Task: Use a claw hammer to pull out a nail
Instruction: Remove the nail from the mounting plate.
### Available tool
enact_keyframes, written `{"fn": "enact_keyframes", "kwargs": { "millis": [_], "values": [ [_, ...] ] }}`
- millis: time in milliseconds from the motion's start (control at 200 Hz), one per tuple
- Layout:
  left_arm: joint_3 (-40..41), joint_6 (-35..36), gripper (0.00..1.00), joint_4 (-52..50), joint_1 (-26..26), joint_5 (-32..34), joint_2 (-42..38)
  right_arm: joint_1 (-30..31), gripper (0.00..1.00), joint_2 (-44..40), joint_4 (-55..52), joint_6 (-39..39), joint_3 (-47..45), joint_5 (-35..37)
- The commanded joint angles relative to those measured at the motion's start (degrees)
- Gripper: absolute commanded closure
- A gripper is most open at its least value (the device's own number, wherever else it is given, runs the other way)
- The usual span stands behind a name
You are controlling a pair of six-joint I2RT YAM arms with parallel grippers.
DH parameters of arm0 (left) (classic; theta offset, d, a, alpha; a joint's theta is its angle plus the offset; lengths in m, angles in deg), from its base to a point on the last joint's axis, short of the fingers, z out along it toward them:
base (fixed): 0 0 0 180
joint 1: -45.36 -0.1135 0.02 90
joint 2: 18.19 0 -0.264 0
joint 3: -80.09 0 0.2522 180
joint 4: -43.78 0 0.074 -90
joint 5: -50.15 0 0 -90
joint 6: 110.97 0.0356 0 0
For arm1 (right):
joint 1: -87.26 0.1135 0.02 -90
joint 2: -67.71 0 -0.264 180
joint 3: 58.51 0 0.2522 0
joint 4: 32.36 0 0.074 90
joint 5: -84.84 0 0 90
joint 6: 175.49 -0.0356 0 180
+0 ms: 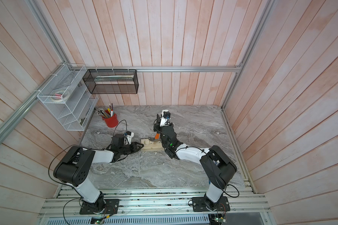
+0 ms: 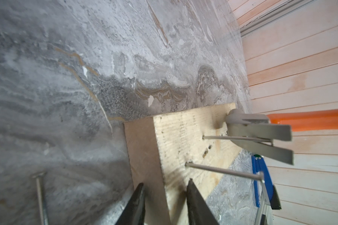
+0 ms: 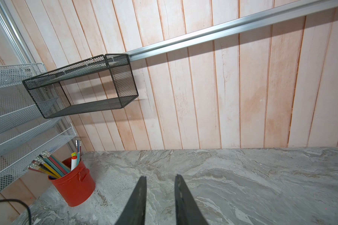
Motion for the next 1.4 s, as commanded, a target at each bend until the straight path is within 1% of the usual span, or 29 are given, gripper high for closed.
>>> {"fn": "enact_keyframes", "kwargs": {
  "millis": [0,640,1115,1395],
  "values": [
    [-0.9,1.3,0.64,-1.9,0.3,0.4,1.5,-0.5,1.00,-0.7,0.4,-4.6,-2.0,-1.0],
    [-1.0,1.6,0.65,-2.1,0.3,0.3,2.0,-2.5,1.00,-1.0,5.5,-13.7,-8.4,-2.1],
    [-0.9,1.9,0.65,-2.5,0.3,0.4,2.1,-2.7,1.00,-1.3,6.7,-15.5,-10.2,-1.3],
    [-0.9,2.2,0.65,-2.8,0.3,0.4,2.0,-3.7,1.00,-3.3,7.3,-17.4,-12.4,-0.3]
  ]
}}
